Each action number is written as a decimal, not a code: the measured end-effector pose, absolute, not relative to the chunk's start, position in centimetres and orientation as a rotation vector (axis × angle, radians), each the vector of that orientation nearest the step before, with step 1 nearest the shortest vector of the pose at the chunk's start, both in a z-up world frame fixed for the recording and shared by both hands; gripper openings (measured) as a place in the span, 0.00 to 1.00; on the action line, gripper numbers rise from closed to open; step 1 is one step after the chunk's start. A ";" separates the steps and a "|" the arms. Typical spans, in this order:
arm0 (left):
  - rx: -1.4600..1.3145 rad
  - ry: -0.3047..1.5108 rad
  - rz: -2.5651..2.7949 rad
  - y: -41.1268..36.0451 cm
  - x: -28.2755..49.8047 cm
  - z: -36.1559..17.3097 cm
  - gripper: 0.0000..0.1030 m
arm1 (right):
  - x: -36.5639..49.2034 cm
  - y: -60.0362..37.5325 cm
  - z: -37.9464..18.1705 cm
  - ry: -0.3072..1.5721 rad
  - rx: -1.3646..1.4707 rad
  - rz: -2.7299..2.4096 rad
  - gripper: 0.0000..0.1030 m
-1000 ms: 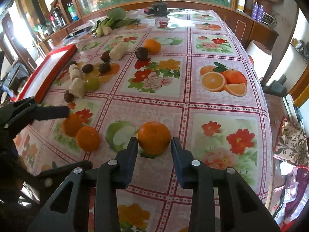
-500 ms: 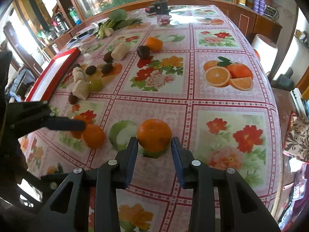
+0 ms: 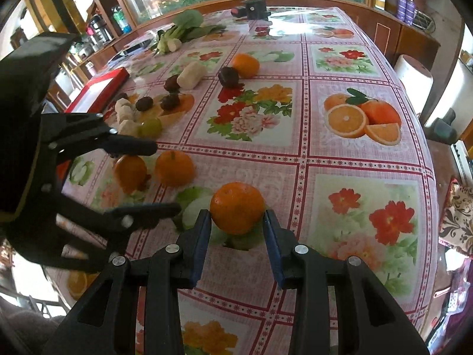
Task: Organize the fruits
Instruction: 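Grasp a second orange with the left gripper while the right gripper holds its orange, then carry both oranges into the red-rimmed tray and open both grippers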
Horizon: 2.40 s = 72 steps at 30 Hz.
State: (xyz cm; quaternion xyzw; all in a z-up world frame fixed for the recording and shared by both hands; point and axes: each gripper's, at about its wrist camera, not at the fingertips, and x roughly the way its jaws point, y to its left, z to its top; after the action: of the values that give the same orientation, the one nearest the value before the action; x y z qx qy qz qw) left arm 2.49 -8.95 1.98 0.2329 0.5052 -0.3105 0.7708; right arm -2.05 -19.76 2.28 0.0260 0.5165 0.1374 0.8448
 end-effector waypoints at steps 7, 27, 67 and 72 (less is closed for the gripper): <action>0.440 1.110 -0.641 -9.1 3.7 1.6 0.62 | -1.6 -19.3 2.1 1.094 0.043 0.291 0.34; 0.199 1.081 -0.676 -6.9 0.2 3.2 0.33 | -3.3 -19.1 3.2 1.050 0.061 0.271 0.33; -0.146 0.994 -0.174 21.7 -1.9 5.5 0.33 | 0.6 9.6 5.9 1.037 -0.232 0.738 0.33; -0.178 1.024 -0.087 25.5 -1.5 4.1 0.33 | 0.8 13.4 4.2 1.069 -0.271 0.798 0.32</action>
State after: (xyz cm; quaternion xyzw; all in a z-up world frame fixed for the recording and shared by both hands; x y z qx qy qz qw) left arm -1.47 25.48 4.12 -0.0851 0.4890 -0.0417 0.8671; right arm 0.77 13.38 4.25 -0.1253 0.4942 0.3689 0.7772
